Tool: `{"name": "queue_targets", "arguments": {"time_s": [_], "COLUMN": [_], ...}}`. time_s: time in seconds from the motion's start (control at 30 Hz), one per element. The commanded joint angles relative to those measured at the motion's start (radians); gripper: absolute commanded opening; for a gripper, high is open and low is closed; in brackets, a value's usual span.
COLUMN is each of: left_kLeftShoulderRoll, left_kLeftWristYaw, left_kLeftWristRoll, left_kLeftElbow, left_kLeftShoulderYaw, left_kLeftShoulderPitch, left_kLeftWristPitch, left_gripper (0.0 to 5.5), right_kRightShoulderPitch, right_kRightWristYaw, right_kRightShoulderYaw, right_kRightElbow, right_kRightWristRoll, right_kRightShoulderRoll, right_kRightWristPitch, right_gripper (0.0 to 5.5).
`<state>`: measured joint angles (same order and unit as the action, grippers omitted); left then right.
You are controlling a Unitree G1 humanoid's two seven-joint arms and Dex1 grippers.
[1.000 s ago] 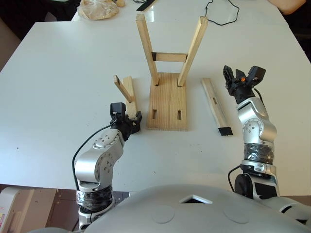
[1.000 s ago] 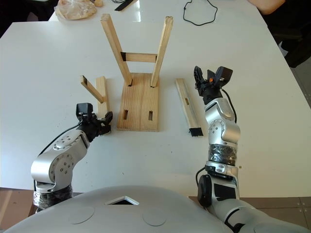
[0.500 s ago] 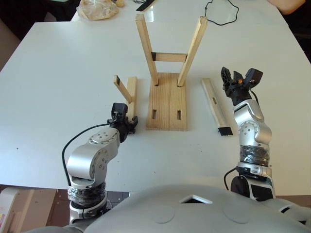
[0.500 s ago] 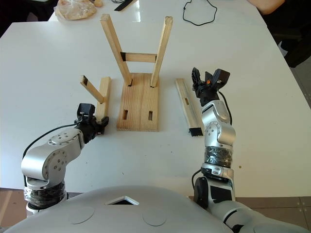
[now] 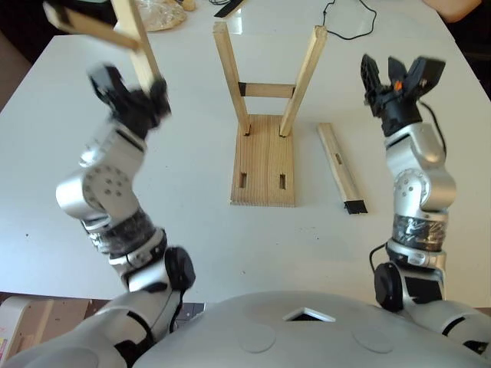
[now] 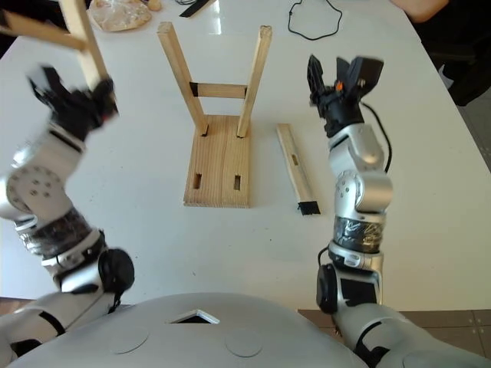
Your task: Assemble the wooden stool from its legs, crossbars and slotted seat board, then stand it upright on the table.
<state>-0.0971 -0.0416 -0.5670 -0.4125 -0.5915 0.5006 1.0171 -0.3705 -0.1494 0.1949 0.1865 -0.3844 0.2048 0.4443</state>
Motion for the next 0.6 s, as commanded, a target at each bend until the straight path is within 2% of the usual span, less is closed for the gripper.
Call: {"name": "queue_targets", "arguments": {"time_s": [0.03,0.23,0.27,0.4,0.5,0.6], "left_kLeftShoulderRoll": [0.043,-0.038,-0.063,-0.161,-0.211,-0.241], "left_kLeftWristYaw": [0.1,0.432,0.48,0.612,0.677,0.725], "left_kLeftWristRoll": [-0.374,-0.546,-0.55,-0.573,-0.528,-0.497], "left_kLeftElbow": [-0.01,-0.126,-0.127,-0.108,-0.065,-0.078], "left_kLeftShoulderYaw": [-0.131,0.02,0.044,0.108,0.162,0.219], "left_kLeftShoulderPitch": [0.206,0.009,-0.023,-0.109,-0.148,-0.198], "left_kLeftWristPitch": [-0.183,-0.227,-0.229,-0.231,-0.246,-0.27], "left_gripper": [2.04,2.04,2.04,2.04,2.04,2.04], "right_kRightShoulderPitch": [-0.347,-0.474,-0.484,-0.536,-0.551,-0.579], "right_kRightWristYaw": [-0.109,-0.25,-0.285,-0.411,-0.587,-0.712], "right_kRightShoulderYaw": [-0.12,-0.16,-0.147,-0.07,-0.047,-0.051], "right_kRightElbow": [-0.027,-0.17,-0.189,-0.215,-0.171,-0.16], "right_kRightWristRoll": [0.049,0.067,0.011,-0.285,-0.459,-0.542], "right_kRightShoulderRoll": [0.11,0.131,0.121,0.099,0.144,0.197], "right_kRightWristPitch": [0.078,-0.041,0.004,0.318,0.425,0.49], "right_gripper": [3.02,2.09,2.04,2.04,2.44,2.89]}}
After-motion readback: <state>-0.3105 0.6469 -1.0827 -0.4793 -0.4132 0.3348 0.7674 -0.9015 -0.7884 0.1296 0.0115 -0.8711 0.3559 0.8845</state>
